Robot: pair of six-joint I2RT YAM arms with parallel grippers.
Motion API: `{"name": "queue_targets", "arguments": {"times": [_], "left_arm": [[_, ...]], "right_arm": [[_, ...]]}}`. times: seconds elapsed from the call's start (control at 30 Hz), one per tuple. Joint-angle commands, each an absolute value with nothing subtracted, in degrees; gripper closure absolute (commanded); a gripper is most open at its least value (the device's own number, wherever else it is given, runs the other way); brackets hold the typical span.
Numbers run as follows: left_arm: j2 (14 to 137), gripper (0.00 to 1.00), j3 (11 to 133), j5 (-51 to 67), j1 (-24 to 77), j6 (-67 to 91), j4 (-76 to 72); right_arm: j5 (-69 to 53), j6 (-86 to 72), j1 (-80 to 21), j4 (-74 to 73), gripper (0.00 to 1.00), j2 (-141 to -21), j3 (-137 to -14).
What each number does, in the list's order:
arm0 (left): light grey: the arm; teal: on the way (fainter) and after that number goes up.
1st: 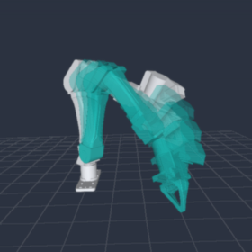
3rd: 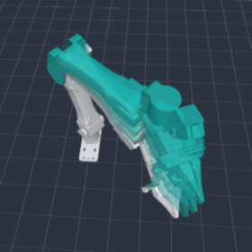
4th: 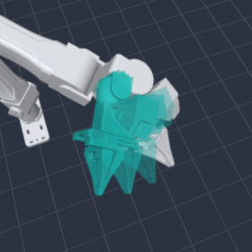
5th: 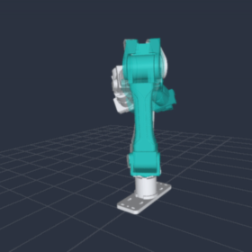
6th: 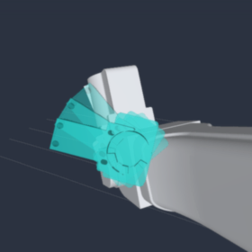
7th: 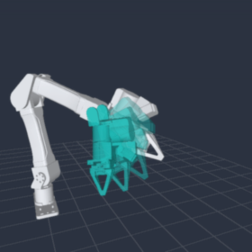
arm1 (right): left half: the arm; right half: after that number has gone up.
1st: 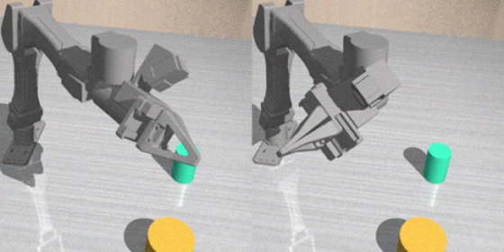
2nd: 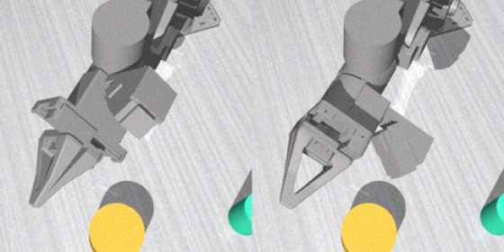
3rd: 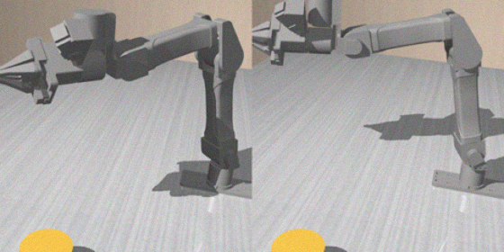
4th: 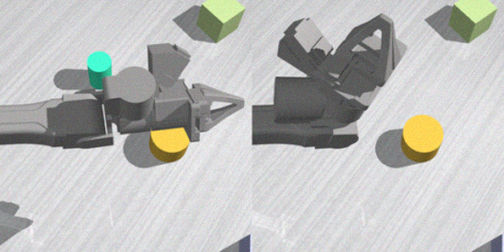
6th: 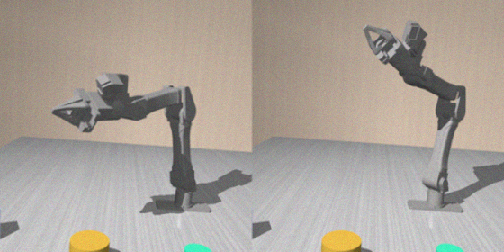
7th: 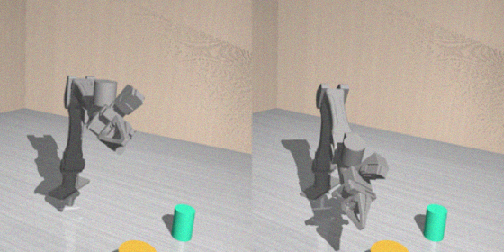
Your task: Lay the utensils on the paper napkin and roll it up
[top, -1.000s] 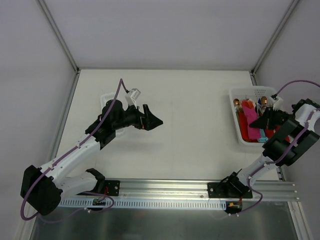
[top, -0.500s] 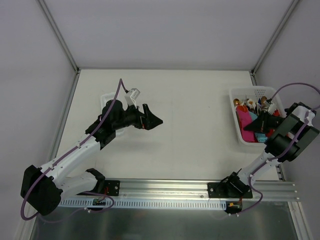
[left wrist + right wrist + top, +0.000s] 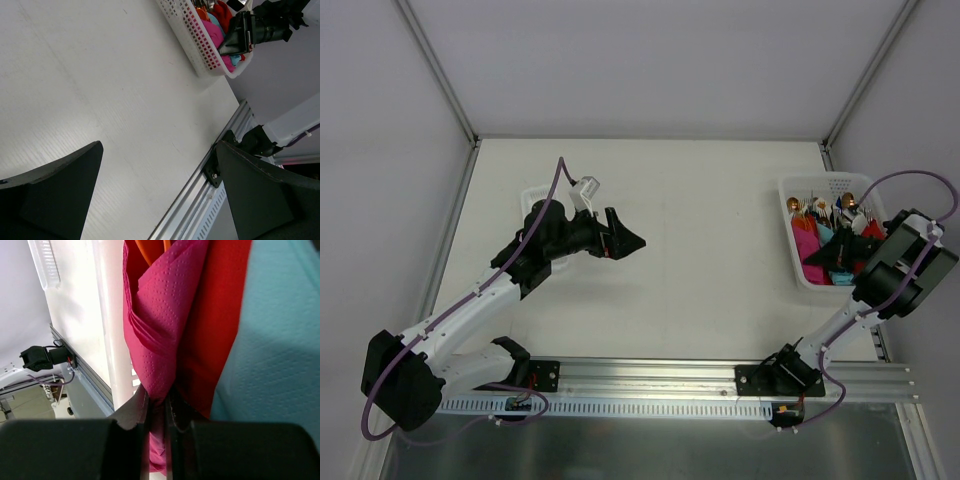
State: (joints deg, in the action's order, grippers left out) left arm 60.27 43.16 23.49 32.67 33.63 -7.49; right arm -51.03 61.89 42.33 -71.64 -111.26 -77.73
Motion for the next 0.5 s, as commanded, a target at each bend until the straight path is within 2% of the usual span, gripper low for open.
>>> {"name": "queue_targets", "arguments": {"times": [0.0, 0.1, 0.2, 0.23, 0.3, 0.37, 0.47], "left_arm": [[59.9, 0.01, 42.5, 23.1, 33.0, 34.1, -9.5], [59.9, 0.01, 42.6, 23.0, 33.0, 33.9, -9.1], [59.8, 0.01, 42.7, 23.0, 33.0, 33.8, -8.8], [59.6, 0.01, 42.7, 22.9, 33.0, 33.8, -8.8], [59.2, 0.01, 42.7, 22.7, 33.0, 33.8, -8.6], [59.0, 0.01, 42.5, 22.6, 33.0, 33.8, -8.7], [58.4, 0.01, 42.3, 22.3, 33.0, 33.7, -8.7]], "right_arm": [[-45.1, 60.2, 42.3, -70.2, 1.00, -113.7, -78.3], [-42.8, 60.2, 42.3, -70.2, 1.00, -115.3, -80.3], [-41.5, 60.3, 42.2, -69.9, 0.94, -115.5, -81.0], [-41.4, 60.2, 42.2, -69.8, 0.89, -115.3, -81.5], [-41.3, 60.2, 42.0, -69.8, 0.87, -114.7, -82.0], [-41.2, 60.6, 41.7, -69.8, 0.88, -113.9, -82.6], [-42.6, 61.3, 41.6, -69.8, 0.98, -112.4, -83.3]]}}
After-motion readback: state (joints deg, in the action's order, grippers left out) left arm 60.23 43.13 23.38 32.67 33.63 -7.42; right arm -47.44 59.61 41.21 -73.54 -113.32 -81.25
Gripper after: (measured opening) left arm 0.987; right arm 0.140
